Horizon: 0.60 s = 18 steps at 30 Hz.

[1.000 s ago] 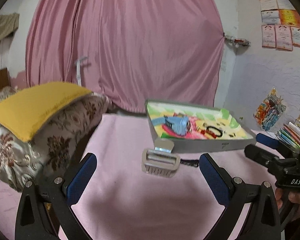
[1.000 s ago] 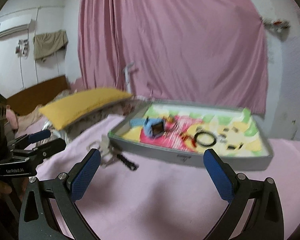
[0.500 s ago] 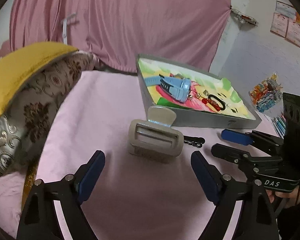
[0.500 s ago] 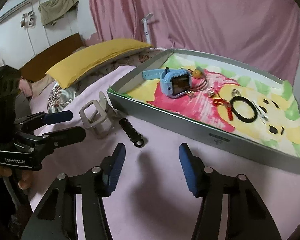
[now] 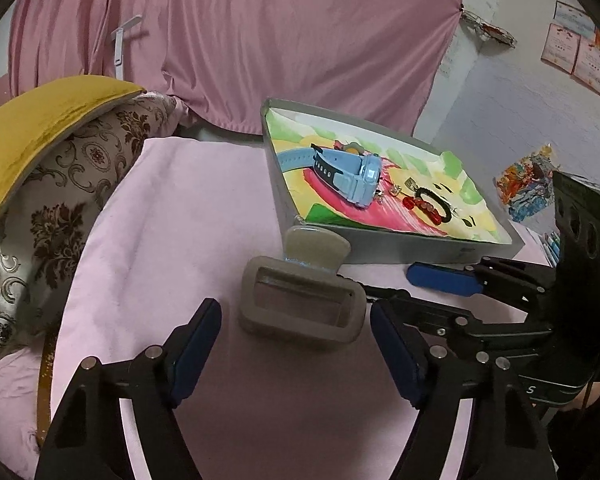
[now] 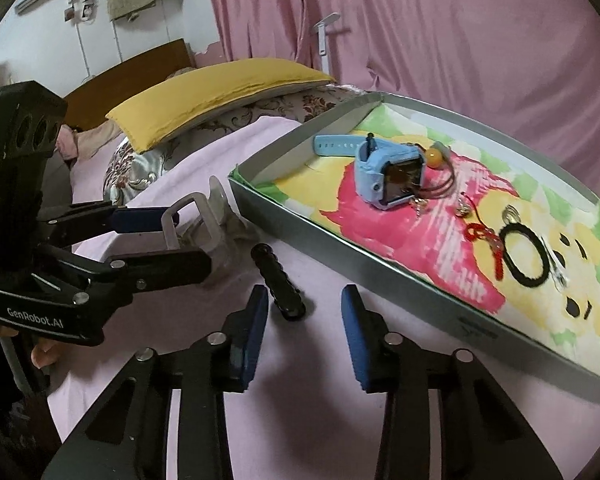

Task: Organize jewelry
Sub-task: 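Grasp the beige claw clip with the left tool while the right tool grasps the black beaded cord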

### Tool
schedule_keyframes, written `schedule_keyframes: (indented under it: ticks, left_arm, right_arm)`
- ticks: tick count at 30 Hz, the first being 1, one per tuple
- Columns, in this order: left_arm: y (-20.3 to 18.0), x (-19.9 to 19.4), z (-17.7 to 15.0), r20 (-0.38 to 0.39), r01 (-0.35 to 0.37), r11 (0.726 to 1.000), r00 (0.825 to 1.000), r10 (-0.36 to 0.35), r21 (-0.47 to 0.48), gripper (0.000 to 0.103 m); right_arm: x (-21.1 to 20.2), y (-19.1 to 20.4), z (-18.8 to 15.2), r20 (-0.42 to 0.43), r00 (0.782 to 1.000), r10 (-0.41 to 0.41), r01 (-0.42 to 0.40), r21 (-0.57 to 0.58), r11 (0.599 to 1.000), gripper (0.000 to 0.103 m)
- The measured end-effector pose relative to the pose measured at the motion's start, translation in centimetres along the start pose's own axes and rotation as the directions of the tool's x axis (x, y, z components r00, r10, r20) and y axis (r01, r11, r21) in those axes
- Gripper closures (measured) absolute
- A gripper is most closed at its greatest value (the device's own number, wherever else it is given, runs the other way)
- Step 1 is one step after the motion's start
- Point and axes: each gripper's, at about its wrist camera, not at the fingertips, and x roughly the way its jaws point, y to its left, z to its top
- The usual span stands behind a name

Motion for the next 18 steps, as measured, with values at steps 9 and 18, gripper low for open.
schedule_keyframes:
  ticks: [9,18]
  left_arm:
    - [-0.23,0.69,0.30,-0.020,0.006,1.000,1.000,-0.006,0.010,0.038]
    - [-0.40,0.82,0.27,-0.019,-0.007,1.000,1.000,0.007,0.017,0.038]
  right_arm:
    - [0.57,-0.35,0.34,-0.012,0.998,0.062,-0.062,0.009,0.998,0.084]
    - [0.47,0.14,0.02,-0.021,0.999,0.042,-0.042,-0.004,0.999,0.090]
